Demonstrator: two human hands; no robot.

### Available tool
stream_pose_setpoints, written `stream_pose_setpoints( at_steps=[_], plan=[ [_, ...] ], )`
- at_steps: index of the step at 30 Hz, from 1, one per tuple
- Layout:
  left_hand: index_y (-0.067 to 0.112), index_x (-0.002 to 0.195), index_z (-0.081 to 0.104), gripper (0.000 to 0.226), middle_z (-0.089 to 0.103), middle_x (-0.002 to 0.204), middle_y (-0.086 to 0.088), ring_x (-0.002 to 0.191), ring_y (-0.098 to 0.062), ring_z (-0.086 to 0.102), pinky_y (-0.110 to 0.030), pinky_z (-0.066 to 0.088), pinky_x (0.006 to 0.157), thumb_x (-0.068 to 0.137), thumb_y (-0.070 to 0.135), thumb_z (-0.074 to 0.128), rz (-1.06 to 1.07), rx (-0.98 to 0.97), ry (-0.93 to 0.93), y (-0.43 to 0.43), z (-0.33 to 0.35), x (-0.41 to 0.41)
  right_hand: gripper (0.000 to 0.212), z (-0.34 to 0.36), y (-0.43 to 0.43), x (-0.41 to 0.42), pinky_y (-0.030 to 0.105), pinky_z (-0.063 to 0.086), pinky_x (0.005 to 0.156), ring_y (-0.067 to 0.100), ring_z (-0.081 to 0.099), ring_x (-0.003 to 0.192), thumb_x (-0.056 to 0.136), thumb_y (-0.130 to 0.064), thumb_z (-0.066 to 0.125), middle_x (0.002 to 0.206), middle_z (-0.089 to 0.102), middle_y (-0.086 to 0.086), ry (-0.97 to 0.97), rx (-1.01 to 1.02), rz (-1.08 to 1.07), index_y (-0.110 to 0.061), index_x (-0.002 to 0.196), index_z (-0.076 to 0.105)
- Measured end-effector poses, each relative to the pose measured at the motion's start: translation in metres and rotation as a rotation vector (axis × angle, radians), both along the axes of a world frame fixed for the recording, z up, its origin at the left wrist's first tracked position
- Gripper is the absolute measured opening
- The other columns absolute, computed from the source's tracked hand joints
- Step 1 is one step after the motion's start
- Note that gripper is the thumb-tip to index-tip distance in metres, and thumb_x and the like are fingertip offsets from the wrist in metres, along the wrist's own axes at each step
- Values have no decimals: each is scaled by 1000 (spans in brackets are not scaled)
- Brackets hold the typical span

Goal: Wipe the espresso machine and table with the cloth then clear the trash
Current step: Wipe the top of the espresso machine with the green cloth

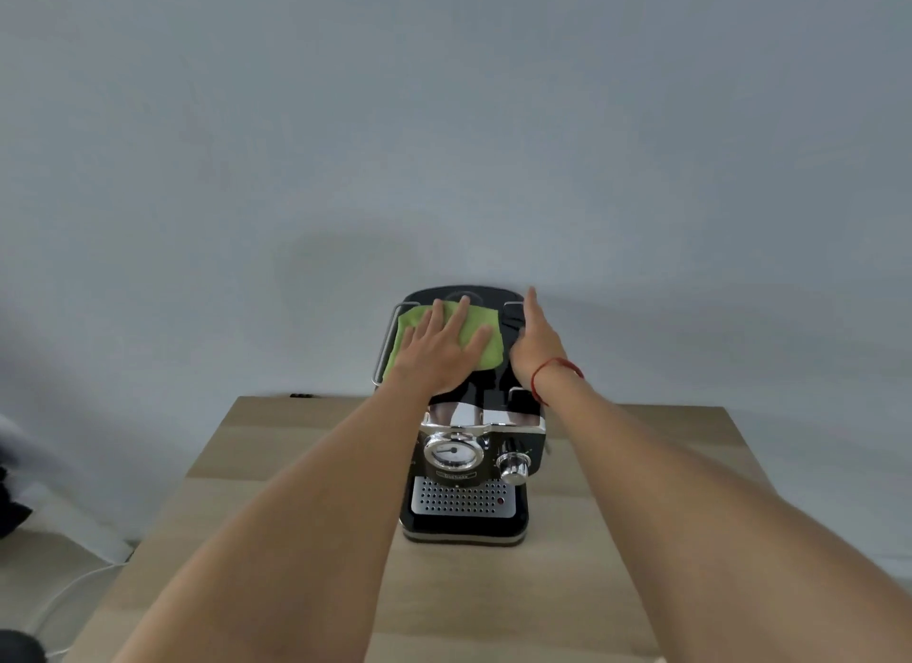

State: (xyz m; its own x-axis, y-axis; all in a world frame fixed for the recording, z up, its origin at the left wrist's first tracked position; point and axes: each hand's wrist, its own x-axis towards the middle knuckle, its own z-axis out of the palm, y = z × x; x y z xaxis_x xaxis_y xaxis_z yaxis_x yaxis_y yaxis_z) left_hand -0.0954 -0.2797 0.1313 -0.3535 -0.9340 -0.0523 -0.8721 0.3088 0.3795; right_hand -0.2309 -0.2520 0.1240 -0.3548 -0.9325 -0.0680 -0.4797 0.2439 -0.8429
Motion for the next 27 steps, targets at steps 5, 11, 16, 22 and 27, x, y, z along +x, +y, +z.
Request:
stream_pose_setpoints(
  at_steps=[5,11,16,22,27],
  plan=[
    [30,152,21,59,4,162,-9,150,-24,2,-44,4,121,98,52,29,-78,-37,-135,-28,4,-16,22,-11,-3,0,33,37,77,33,53,95,102,-24,24,107,58,18,19,6,-131,-12,102,43],
    [23,136,52,43,39,150,-4,143,-20,27,-37,12,118,101,39,33,-278,-218,-103,-13,0,-38,32,-11,-2,-4,35,38,85,34,55,107,102,-29,21,118,60,16,-10,-16,-173,-15,101,50],
    [38,144,37,52,11,161,-6,149,-21,2,-43,0,121,96,55,30,-174,-18,-136,-35,5,-29,41,-14,3,-3,38,40,99,30,53,115,102,-32,20,128,57,10,-120,-9,-157,-20,129,49],
    [42,143,38,46,7,162,-1,149,-17,-4,-44,-1,121,98,51,33,-241,-29,-58,-29,-4,-9,44,-10,2,-2,42,40,105,31,52,121,101,-33,22,134,55,8,-116,-18,-154,-24,138,44],
    [43,144,34,48,5,162,-1,150,-19,-2,-45,1,121,97,53,29,-113,-14,-24,-40,-4,-12,44,-15,1,-2,43,39,106,30,52,121,101,-34,22,134,56,7,-118,-23,-155,-24,137,45]
  ],
)
